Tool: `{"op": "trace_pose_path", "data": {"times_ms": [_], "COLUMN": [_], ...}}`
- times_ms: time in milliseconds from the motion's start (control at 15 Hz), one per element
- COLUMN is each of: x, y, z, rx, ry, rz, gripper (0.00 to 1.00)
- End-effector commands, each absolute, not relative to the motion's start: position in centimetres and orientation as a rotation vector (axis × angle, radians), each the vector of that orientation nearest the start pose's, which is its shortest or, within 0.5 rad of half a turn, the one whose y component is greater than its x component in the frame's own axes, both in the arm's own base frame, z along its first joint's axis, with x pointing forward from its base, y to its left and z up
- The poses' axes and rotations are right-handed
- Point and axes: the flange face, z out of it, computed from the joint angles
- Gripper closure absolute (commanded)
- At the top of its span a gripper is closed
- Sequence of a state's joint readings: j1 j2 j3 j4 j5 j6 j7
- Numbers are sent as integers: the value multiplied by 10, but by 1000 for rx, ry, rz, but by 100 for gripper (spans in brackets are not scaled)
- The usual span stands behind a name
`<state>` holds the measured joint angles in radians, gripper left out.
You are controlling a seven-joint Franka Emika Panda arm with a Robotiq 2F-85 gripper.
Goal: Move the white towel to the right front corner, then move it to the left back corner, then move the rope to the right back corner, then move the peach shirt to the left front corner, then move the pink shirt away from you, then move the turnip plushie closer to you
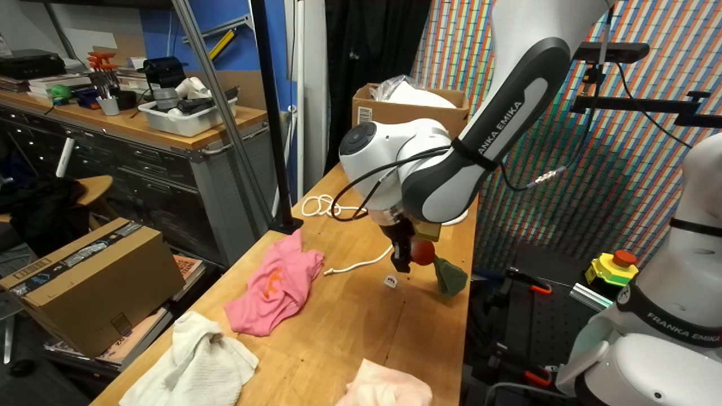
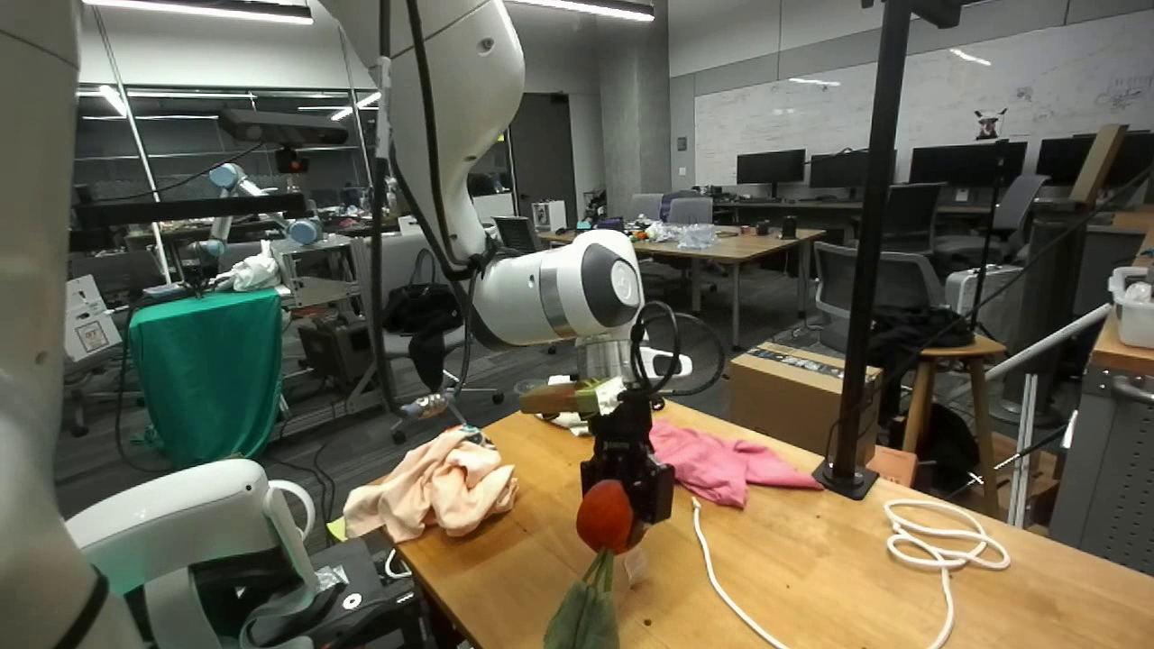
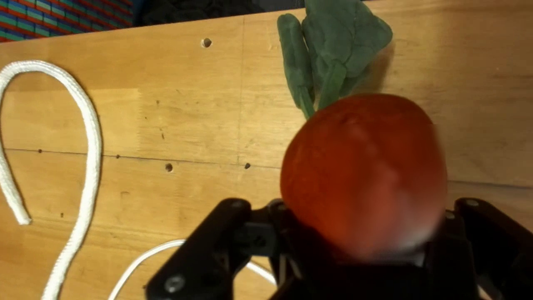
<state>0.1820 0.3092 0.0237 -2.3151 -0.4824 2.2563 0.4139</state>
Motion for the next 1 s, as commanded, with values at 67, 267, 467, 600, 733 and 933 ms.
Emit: {"op": "trace_pose_path", "data": {"times_ms": [67, 267, 467, 600, 733, 933], "x": [443, 428, 419, 418, 421, 426], "y": [112, 127, 141, 149, 154, 154], "z": [159, 141, 129, 126, 125, 126], "rx": [-3407, -3361, -3335, -3337, -3341, -3342], "ry": [-720, -901, -997, -998, -974, -959], "rz": [541, 607, 621, 600, 560, 538], "gripper": [94, 94, 94, 94, 93, 64]}}
